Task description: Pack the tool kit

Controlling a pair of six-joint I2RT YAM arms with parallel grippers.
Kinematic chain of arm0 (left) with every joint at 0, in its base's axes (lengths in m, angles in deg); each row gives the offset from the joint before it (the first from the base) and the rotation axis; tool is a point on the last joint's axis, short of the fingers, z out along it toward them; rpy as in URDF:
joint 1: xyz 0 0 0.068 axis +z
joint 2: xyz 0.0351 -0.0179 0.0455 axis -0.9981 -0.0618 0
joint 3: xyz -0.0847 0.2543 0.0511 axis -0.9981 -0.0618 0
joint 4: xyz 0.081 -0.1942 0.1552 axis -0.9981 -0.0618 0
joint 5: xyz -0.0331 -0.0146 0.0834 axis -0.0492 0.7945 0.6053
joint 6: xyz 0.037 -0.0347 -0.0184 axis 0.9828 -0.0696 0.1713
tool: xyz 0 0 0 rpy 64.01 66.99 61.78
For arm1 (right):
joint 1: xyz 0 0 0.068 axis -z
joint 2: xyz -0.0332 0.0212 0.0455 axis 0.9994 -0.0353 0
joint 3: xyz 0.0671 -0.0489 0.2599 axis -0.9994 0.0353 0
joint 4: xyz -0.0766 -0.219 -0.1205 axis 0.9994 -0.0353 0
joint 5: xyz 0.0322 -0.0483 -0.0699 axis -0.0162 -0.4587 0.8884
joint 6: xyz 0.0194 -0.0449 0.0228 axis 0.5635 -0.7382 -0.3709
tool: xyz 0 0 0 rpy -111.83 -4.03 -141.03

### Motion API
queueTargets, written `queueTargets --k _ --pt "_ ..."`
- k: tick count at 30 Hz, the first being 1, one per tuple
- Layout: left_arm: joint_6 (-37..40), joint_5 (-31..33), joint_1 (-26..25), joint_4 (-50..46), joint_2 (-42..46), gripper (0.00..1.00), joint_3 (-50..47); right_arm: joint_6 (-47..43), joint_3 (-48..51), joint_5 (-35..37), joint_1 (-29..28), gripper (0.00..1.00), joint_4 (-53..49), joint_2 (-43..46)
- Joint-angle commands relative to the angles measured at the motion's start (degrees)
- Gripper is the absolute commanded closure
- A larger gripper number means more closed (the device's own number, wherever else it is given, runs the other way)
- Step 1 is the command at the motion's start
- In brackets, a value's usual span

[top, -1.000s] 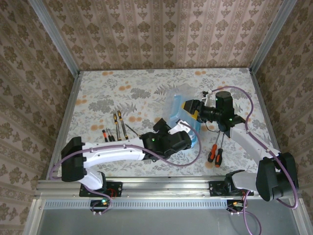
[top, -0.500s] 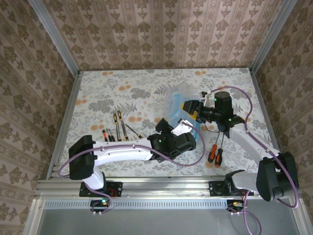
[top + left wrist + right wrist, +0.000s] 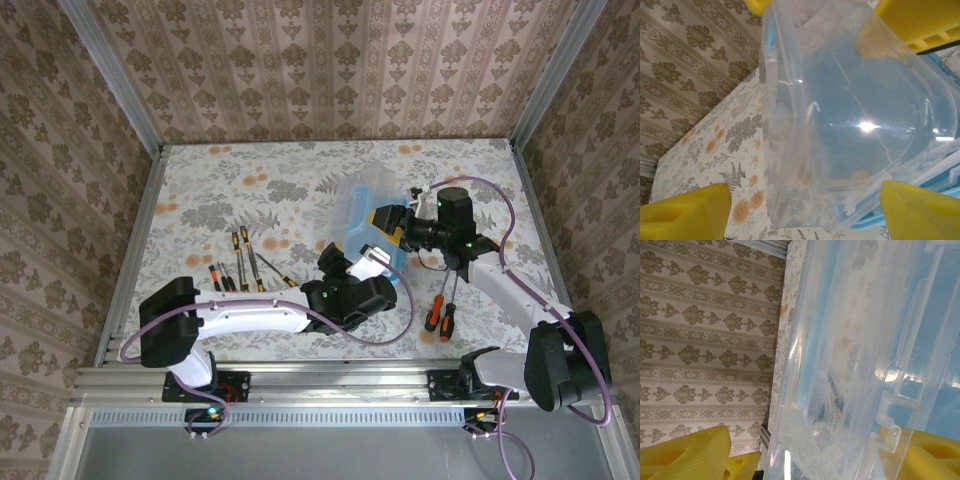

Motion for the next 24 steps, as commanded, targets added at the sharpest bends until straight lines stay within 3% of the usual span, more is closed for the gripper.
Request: queueTargets --k 1,7,12,16,24 --pt "5.7 2.6 0.1 6.7 3.1 0.24 -1.3 0.7 -0.4 0.5 -0.5 0.22 2.0 0.5" --pt "9.6 2.3 0.3 10.8 4.4 0.30 -2.9 2.2 -1.7 -0.1 -0.7 0.22 3.2 0.4" --pt "10.7 -1.3 0.1 11.1 6.9 0.00 -5.0 2.3 -3.5 -0.1 -1.5 0.22 2.6 0.5" --pt "11.5 -4.4 0.3 11.2 7.9 0.00 -6.7 1.6 -5.1 0.8 -2.3 0.22 0.9 -0.5" --pt "7.2 -3.8 4.1 11.9 7.4 0.00 -6.2 1.9 -4.5 1.3 -3.8 0.22 2.1 -1.8"
